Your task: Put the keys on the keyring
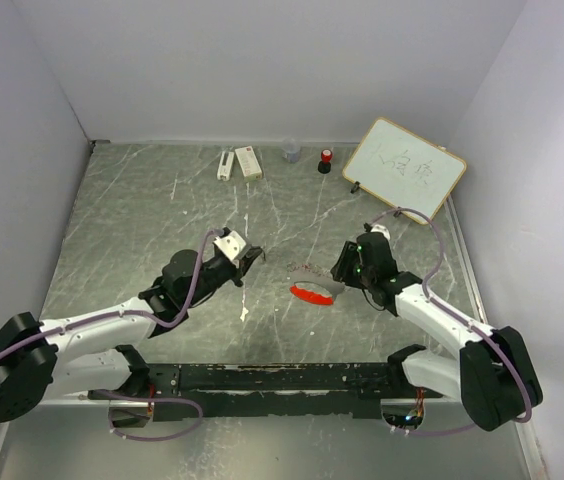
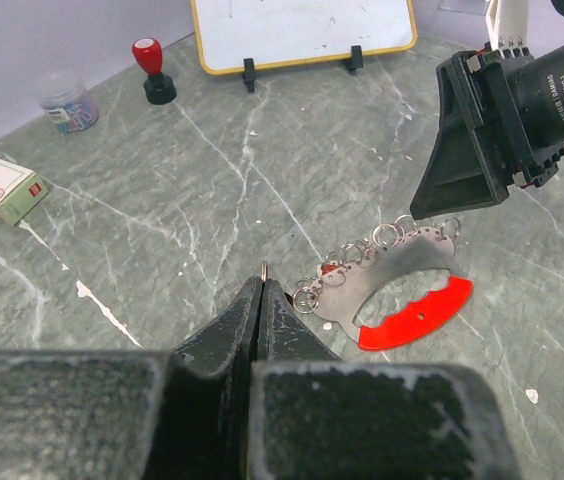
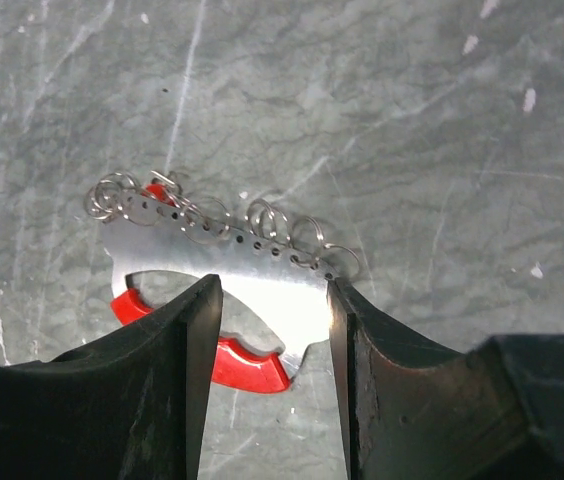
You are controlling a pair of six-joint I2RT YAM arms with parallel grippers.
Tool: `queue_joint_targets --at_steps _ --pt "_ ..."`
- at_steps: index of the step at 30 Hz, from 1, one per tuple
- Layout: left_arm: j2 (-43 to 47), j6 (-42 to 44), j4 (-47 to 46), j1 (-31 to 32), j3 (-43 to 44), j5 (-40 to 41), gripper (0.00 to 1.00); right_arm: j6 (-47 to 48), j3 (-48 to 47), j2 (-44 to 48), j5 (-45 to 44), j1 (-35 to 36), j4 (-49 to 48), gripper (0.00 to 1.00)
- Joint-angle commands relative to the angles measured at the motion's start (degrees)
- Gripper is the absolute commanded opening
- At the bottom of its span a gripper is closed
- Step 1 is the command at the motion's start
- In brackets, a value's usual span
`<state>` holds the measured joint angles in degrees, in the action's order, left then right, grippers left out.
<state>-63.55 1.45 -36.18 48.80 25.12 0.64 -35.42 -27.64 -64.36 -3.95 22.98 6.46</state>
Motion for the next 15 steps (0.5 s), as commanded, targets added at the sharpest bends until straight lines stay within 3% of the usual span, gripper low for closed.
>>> queue_joint_targets --at_steps 1,15 --pt "-0.9 -1.3 -3.6 -0.4 -0.3 -2.3 0.07 -2.7 1.5 1.0 -2.8 -0.1 3.1 0.46" --pt "-1.9 -1.5 -3.7 -0.4 -0.7 -2.6 0.07 -3.5 3.6 -0.5 -4.3 -0.1 1.4 0.47"
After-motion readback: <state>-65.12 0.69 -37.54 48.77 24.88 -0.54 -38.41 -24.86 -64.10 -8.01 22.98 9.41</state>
